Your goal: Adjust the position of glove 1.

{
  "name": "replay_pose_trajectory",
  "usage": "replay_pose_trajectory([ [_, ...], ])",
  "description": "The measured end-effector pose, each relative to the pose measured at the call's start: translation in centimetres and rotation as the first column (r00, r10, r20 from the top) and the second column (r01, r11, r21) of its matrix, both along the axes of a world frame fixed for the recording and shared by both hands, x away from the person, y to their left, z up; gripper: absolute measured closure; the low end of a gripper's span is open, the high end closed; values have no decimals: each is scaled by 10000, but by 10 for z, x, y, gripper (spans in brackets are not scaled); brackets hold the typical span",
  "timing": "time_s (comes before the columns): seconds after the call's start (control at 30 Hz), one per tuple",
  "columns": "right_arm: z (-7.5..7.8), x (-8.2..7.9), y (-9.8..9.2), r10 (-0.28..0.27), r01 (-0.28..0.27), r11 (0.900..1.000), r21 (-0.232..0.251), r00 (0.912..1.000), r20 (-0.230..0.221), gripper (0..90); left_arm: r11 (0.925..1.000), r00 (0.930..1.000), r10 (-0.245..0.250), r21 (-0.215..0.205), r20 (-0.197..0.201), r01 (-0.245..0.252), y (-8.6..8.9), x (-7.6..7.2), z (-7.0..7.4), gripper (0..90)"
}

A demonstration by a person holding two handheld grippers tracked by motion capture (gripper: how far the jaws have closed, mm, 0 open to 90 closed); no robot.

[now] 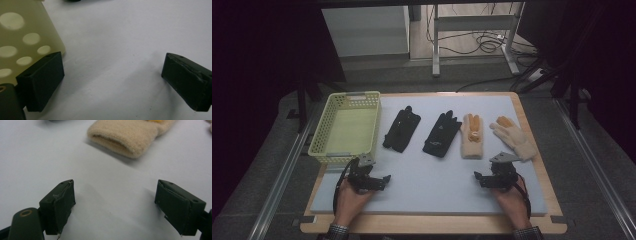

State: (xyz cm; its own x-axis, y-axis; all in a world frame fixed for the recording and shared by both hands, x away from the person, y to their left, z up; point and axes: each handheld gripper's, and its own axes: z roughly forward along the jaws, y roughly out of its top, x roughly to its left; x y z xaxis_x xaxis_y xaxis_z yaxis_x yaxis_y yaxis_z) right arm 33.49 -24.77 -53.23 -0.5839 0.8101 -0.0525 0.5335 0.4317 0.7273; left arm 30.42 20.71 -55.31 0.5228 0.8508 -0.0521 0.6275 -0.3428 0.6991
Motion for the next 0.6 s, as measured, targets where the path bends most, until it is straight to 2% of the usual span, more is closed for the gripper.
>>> replay_pose_trajectory([
  [0.37, 0, 0, 0, 0, 0, 10000, -1, 10000, 2, 158, 10000, 9999, -80, 37, 89, 80, 0, -1, 0, 53],
  [0.53, 0, 0, 0, -3, 3, 10000, -2, 10000, 4, 159, 9994, 9990, -339, 70, 307, 337, -1, -4, 2, 127],
  [0.6, 0, 0, 0, -2, 2, 10000, -3, 10000, 2, 159, 9994, 9992, -356, -21, 180, 357, -3, -4, 2, 123],
])
